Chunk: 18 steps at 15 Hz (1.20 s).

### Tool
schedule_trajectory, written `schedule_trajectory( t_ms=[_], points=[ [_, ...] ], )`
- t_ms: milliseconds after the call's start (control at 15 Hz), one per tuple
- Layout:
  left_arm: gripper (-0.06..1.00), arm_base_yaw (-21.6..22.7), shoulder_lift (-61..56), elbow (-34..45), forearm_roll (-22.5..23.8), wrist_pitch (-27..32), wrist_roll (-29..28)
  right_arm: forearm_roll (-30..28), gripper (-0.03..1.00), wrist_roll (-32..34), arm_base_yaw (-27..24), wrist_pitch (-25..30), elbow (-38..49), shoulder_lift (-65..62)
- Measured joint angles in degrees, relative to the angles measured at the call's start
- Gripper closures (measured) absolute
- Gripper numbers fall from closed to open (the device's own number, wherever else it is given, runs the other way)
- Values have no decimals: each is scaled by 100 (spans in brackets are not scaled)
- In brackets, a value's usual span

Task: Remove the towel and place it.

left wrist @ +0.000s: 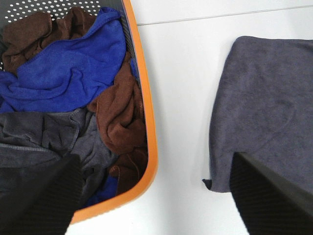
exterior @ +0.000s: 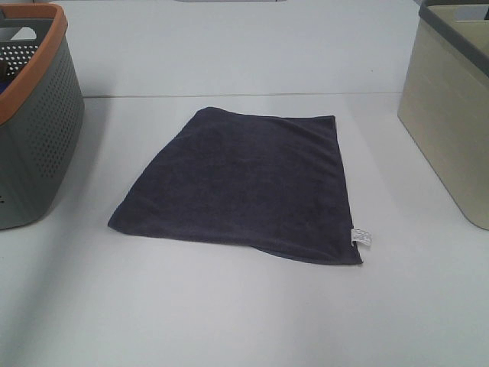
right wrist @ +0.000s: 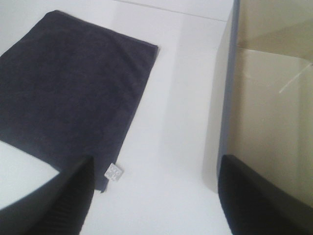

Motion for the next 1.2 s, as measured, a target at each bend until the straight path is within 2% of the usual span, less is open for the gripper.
schedule_trajectory(
  t_ms=[267, 400, 600, 867, 1200],
  points=[
    [9, 0, -1415, 1713, -264, -223, -80, 172, 24, -103, 0, -63, 1604, -1220],
    [9, 0, -2080, 2303, -315, -258, -80, 178, 24, -103, 0, -275, 2315, -1805],
    [9, 0, -3627, 3380, -516, -138, -80, 178, 24, -103, 0, -791, 3936, -3317],
    [9, 0, -5323, 3999, -636, 372, -80, 264, 24, 29, 0, -905, 5254, -5065],
    [9, 0, -6961, 4223, -613, 1100, -80, 264, 24, 218, 0, -894, 5982, -6732]
  ],
)
